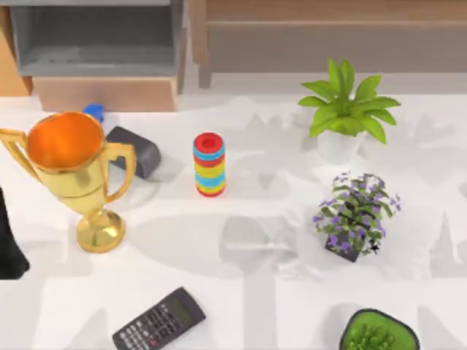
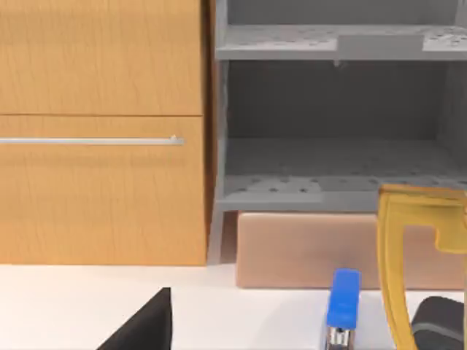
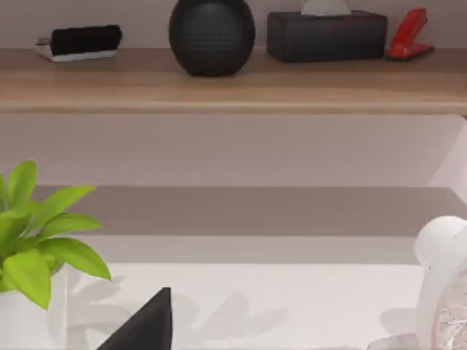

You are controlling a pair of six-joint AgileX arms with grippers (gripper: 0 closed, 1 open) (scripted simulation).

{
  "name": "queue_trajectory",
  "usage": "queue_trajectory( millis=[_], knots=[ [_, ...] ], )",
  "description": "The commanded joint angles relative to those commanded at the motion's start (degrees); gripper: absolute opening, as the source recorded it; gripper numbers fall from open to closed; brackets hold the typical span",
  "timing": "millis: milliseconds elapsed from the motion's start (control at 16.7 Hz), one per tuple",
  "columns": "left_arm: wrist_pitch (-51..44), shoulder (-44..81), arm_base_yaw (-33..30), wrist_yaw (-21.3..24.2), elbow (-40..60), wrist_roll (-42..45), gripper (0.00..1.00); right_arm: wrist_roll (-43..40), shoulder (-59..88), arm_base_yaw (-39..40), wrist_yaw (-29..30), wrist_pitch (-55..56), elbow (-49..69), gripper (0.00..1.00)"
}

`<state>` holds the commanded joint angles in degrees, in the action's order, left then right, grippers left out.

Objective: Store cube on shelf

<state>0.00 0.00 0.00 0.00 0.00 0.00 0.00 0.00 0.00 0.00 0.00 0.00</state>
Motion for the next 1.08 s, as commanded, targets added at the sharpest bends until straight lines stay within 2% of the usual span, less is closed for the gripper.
queue_trajectory(
  millis=[240,480,720,1080],
  knots=[
    [0.49,1.62,0.58,0.22,0.38,0.97,1.00,0.00,0.00,0.00,0.00,0.00,0.00,1.00],
    [4.13,10.96,3.51,1.85,3.43,7.16,1.00,0.00,0.00,0.00,0.00,0.00,0.00,1.00],
    [11.46,26.38,7.46,5.08,9.92,18.14,1.00,0.00,0.00,0.00,0.00,0.00,0.00,1.00],
    [27.20,56.62,14.13,11.66,24.36,39.85,1.00,0.00,0.00,0.00,0.00,0.00,0.00,1.00]
  ],
)
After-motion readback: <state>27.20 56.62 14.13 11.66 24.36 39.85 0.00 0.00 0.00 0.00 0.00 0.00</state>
